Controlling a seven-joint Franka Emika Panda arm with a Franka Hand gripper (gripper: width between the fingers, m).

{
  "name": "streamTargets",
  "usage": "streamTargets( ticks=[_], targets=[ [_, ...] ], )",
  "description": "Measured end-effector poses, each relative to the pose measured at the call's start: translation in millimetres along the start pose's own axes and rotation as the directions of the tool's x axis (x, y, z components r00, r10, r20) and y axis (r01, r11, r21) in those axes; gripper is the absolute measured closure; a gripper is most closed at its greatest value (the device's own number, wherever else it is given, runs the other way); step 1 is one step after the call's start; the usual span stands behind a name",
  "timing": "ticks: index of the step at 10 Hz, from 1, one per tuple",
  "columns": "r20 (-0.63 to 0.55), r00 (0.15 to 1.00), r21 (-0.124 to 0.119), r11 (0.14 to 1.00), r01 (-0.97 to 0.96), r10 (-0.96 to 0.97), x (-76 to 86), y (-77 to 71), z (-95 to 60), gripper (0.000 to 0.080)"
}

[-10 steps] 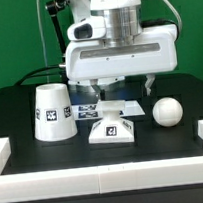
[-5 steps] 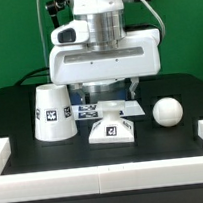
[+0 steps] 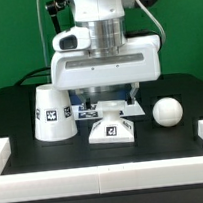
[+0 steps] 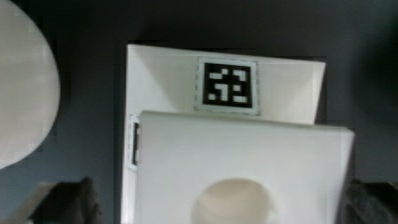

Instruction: Assemble lamp

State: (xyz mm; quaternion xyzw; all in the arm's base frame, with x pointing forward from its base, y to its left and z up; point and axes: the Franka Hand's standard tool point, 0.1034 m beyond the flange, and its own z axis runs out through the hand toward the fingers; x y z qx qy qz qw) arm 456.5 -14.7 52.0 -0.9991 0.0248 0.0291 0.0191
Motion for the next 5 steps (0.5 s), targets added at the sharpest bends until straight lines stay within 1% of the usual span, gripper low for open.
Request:
streamTargets(
  ticks=[2,3,4,5],
  targets=[
    [-0.011,1.0,-0.001,1.0,0.008,-0.008,2.0,0.5,0.6,0.01],
    [-0.012,1.0,-0.001,1.0,0.009,-0.009,2.9,0.2,0.1,0.0221],
    [-0.012,1.0,-0.001,1.0,0.009,-0.009,2.9,0.2,0.1,0.0265],
    [-0.012,1.0,-0.001,1.0,0.009,-0.009,2.9,0.2,0.1,0.0265]
  ],
)
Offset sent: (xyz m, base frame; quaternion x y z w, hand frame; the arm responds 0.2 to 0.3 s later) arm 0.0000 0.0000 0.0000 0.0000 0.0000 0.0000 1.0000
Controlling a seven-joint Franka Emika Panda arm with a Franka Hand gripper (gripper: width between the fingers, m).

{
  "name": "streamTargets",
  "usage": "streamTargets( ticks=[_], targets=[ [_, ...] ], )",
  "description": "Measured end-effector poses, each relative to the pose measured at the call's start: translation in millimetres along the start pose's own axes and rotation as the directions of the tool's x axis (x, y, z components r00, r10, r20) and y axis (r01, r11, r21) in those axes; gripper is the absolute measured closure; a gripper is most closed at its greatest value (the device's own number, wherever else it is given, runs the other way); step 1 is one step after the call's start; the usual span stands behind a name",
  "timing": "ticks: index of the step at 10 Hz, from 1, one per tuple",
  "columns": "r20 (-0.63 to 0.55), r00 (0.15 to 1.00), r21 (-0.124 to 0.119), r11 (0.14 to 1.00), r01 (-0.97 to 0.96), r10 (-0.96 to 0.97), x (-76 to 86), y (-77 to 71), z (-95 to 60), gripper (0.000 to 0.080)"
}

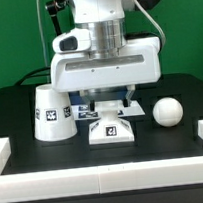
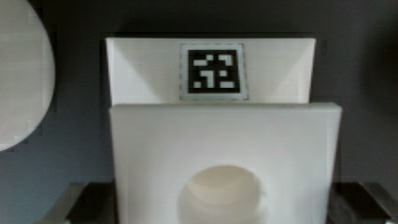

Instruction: Assemble lamp

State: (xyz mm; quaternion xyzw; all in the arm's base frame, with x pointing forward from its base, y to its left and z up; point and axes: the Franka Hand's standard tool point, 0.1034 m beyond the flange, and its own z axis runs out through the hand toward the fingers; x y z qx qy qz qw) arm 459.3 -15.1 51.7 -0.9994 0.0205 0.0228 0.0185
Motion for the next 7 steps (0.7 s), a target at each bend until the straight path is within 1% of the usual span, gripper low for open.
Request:
streamTargets(
  ticks=[4,5,6,7],
  targets=[
    [0.0,1.0,0.0,1.0,0.0,0.0,0.0,0.0,0.0,0.0265],
    [-0.003,1.0,0.0,1.0,0.01,-0.01,3.1,-1.1,0.3,0.0265],
    [-0.017,0.999,0.001,0.999,0.033,-0.033,15.3,-4.9,-0.4,0.0264],
    [-0.035,0.998,0.002,0.998,0.057,-0.056,30.9,-10.9,-1.1,0.0264]
  ],
)
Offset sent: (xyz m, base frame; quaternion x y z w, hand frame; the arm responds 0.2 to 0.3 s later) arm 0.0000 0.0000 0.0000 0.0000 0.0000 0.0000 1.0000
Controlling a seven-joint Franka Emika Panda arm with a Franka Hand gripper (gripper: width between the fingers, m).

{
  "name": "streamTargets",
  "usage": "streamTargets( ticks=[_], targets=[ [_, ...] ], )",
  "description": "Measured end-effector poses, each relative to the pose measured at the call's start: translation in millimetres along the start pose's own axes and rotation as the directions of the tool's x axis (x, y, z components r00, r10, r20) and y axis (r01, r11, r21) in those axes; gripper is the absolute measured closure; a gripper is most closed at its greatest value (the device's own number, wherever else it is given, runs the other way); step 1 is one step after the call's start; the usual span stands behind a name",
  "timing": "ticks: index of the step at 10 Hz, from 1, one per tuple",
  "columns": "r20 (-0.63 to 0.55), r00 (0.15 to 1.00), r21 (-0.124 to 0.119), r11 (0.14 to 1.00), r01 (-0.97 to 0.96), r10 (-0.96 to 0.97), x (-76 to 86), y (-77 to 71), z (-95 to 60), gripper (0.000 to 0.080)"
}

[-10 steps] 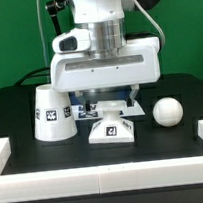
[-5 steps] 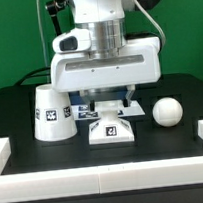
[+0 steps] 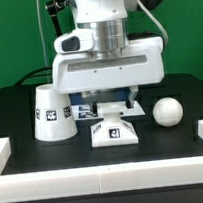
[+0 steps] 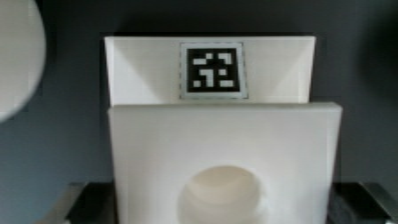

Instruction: Assemble lamp

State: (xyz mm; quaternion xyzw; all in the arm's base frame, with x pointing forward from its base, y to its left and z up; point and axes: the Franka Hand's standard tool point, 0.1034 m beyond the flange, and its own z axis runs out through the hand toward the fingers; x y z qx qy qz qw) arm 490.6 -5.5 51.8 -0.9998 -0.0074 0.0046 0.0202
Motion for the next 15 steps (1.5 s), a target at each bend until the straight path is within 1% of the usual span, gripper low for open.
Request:
streamTargets(
  ticks=[1,2,3,5,7,9,11,12,13,14,15],
  targets=[
    [-0.018,1.0,0.002,1.0,0.017,-0.017,15.9,-6.8,-0.1,0.0264],
    [-0.031,0.999,0.004,1.0,0.029,-0.029,27.7,-14.5,0.0,0.0264],
    [-0.043,0.998,0.007,0.999,0.037,-0.036,38.1,-27.5,-0.1,0.0264],
    [-0.053,0.997,0.012,0.998,0.056,-0.056,54.4,-55.2,0.5,0.0264],
    [-0.072,0.995,0.015,0.998,0.063,-0.062,72.0,-73.8,1.4,0.0263],
    [-0.096,0.992,0.016,0.997,0.081,-0.079,90.8,-84.1,1.0,0.0263],
    [-0.105,0.992,0.021,0.997,0.071,-0.068,101.9,-95.3,0.7,0.0263],
    [-0.109,0.993,0.026,0.999,0.045,-0.042,104.8,-101.4,-0.3,0.0263],
    [-0.111,0.993,0.027,0.999,0.042,-0.038,105.6,-103.3,-0.9,0.0263],
    [-0.113,0.993,0.027,0.999,0.043,-0.039,106.4,-101.3,-1.9,0.0263],
    [-0.117,0.992,0.026,0.999,0.039,-0.035,107.3,-98.8,-7.2,0.0263]
  ],
)
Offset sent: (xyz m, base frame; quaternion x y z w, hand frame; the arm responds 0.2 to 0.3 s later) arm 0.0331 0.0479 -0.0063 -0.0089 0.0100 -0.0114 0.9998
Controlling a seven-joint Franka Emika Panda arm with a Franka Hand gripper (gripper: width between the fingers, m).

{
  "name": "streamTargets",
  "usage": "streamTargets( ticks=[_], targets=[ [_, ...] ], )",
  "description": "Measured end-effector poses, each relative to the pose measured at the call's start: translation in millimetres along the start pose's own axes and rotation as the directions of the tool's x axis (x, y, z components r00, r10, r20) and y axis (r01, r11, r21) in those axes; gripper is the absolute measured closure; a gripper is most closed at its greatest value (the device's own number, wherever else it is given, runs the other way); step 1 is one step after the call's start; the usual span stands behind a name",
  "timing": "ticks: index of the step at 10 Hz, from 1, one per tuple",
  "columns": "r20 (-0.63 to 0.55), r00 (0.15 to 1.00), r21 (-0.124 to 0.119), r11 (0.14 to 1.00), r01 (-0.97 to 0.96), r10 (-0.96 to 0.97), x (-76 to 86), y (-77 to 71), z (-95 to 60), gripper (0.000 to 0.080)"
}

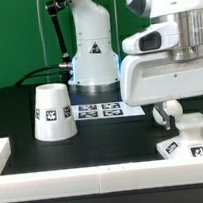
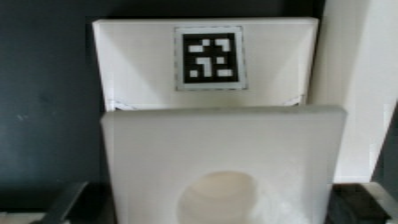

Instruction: Assemble lamp

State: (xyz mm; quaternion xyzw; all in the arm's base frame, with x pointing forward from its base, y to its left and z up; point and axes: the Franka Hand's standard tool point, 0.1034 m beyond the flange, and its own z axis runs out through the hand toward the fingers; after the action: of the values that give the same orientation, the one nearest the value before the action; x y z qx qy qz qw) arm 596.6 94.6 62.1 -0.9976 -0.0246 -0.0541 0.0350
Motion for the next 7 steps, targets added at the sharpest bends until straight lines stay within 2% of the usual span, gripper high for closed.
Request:
streamTargets(
  ticks=[2,4,7],
  targets=[
    [0.001,1.0,0.0,1.0,0.0,0.0,-0.6,-0.1,1.0,0.0263],
    [0.001,1.0,0.0,1.0,0.001,-0.001,-0.7,-0.2,1.1,0.012],
    [0.005,1.0,0.0,1.0,-0.011,0.011,-4.4,-7.7,0.1,0.0104]
  ],
)
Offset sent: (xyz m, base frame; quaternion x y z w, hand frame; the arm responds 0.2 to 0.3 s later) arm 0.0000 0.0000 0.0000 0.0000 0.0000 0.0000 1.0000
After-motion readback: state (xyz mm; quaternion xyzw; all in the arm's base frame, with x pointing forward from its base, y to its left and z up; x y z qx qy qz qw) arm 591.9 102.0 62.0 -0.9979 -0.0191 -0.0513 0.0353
